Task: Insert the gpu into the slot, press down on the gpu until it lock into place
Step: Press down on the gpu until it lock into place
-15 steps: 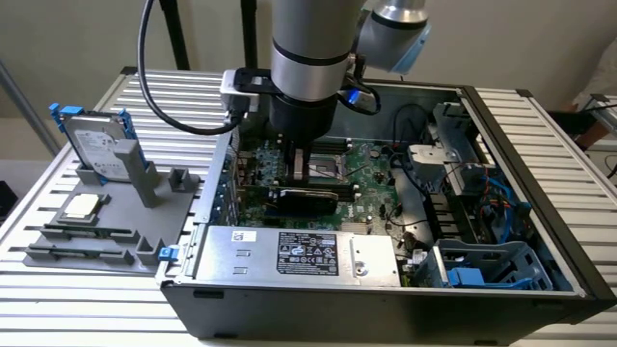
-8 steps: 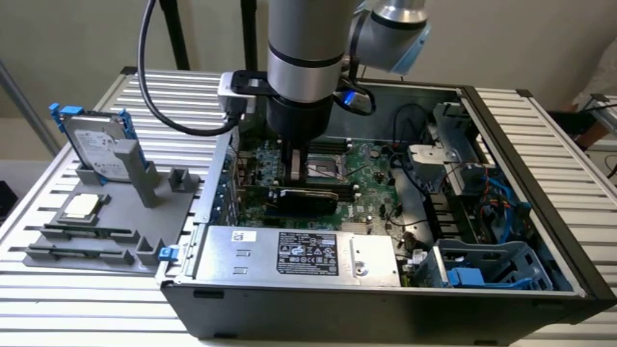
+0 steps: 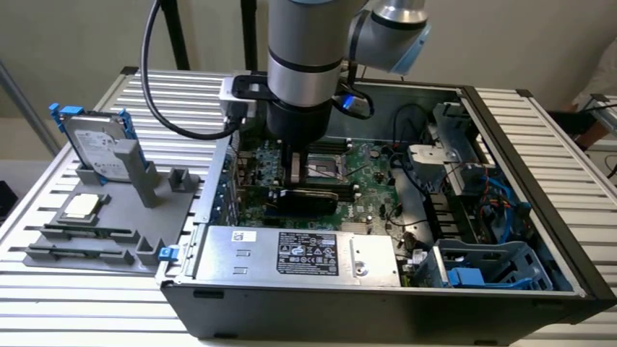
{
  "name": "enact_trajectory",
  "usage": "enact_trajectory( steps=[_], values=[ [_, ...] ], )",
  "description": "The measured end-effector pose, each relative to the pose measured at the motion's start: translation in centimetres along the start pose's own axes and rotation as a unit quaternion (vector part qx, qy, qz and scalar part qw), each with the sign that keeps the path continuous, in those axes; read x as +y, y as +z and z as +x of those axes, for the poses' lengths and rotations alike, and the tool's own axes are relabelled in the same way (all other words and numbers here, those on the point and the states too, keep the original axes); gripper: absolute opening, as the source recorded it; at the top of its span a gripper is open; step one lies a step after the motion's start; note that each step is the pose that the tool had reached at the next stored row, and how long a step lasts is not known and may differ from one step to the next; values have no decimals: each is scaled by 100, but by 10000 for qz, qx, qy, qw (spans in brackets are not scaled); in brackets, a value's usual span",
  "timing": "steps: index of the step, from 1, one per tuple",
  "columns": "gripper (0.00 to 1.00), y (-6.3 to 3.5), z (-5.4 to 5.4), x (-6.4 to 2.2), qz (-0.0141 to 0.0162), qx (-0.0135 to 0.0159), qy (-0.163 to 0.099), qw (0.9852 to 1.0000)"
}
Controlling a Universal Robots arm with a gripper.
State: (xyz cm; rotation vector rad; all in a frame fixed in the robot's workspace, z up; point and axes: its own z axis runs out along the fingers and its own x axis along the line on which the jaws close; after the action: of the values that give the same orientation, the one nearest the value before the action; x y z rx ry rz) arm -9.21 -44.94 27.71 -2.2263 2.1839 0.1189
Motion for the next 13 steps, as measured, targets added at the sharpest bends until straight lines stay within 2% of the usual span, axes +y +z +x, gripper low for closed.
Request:
enact_trajectory(
  steps=[5,8,10,13],
  values=[
    [11,33,-14,-2,-2,81,-6,10000],
    [11,49,-19,-3,-4,119,-10,9999],
    [11,57,-21,-3,-6,132,-13,9999],
    [11,77,-20,-4,-4,136,-17,9999]
  ],
)
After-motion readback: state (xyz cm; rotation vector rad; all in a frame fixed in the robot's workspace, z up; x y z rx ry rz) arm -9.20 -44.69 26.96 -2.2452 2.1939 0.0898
